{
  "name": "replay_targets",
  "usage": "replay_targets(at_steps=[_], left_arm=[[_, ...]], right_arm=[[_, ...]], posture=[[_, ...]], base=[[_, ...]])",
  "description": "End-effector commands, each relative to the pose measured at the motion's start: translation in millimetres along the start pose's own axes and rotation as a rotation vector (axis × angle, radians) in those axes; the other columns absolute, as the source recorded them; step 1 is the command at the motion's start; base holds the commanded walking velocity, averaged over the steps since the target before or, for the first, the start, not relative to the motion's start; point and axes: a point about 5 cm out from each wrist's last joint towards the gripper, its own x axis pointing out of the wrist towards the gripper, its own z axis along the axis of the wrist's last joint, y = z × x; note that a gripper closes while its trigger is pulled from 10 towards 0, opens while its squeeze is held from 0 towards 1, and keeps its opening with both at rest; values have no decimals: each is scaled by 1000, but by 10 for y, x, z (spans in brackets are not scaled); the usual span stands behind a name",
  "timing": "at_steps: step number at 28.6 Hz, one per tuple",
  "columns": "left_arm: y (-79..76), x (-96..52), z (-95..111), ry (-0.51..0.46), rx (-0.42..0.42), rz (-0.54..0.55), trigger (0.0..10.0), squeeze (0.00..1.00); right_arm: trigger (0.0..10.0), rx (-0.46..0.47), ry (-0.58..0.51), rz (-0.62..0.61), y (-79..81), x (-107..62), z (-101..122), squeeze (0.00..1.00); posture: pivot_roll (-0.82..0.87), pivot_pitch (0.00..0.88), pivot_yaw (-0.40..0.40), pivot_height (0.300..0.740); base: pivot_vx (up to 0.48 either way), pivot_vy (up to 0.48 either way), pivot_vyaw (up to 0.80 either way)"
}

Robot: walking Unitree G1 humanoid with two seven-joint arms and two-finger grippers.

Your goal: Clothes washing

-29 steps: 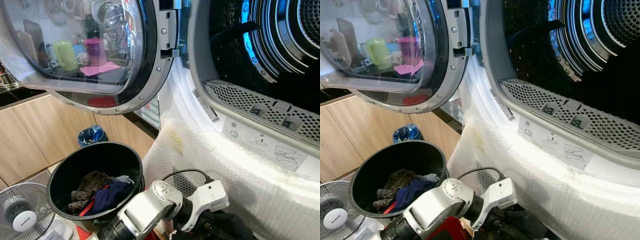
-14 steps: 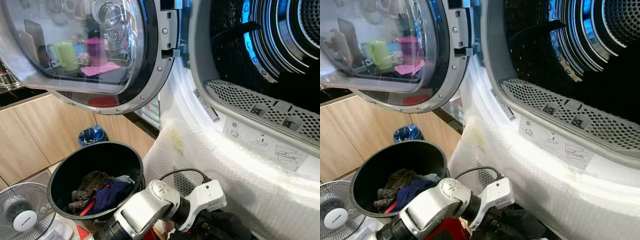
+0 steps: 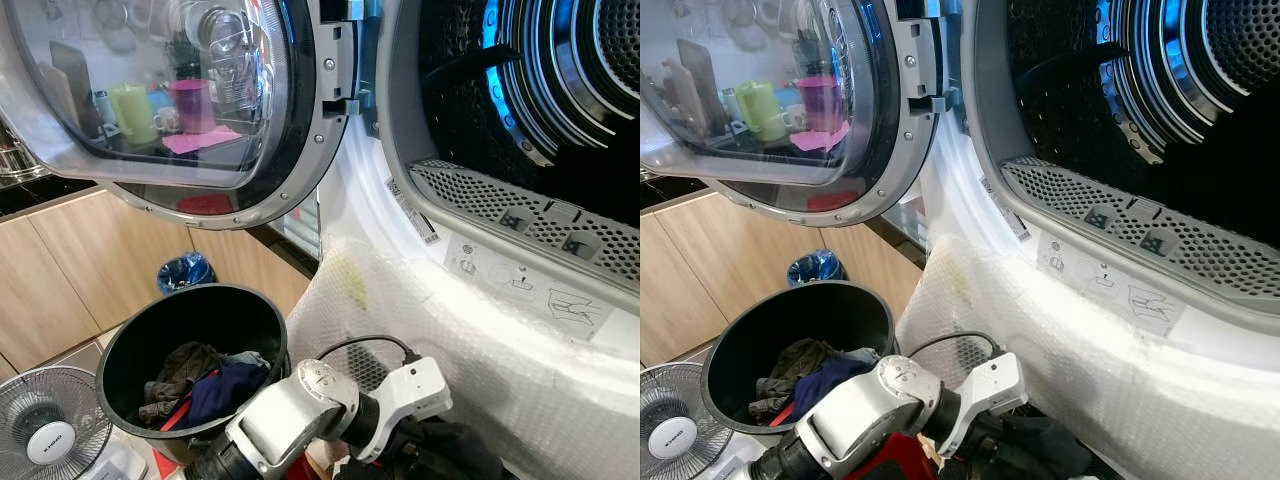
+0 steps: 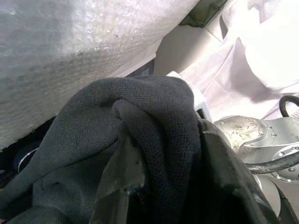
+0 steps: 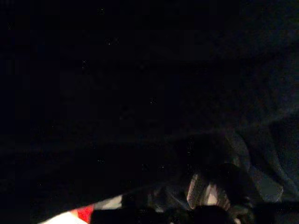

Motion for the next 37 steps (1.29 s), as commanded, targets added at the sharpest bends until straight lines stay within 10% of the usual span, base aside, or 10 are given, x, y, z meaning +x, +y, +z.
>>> replay_targets(at_steps=[1, 16, 27, 35, 37], left_arm=[[15, -102, 15, -15, -4, 23, 1843, 1000], [136, -813, -132, 106, -12, 238, 3686, 1000], [182, -754, 19, -92, -79, 257, 3843, 1000], [83, -680, -29, -52, -34, 127, 4980, 1000], [35, -708, -37, -45, -12, 68, 9020, 1000]], right_arm=[[0, 13, -39, -6, -10, 15, 75, 0], [0, 35, -52, -5, -9, 7, 82, 0], [0, 87, -49, 112, 122, -13, 85, 0], [0, 107, -34, 176, 187, -22, 80, 0], [0, 108, -24, 182, 195, -30, 68, 0]], posture=[[202, 0, 43, 740], [233, 0, 46, 740], [235, 0, 48, 740], [225, 0, 47, 740], [225, 0, 47, 740]], base=[[0, 0, 0], [0, 0, 0], [0, 0, 0], [0, 0, 0], [0, 0, 0]])
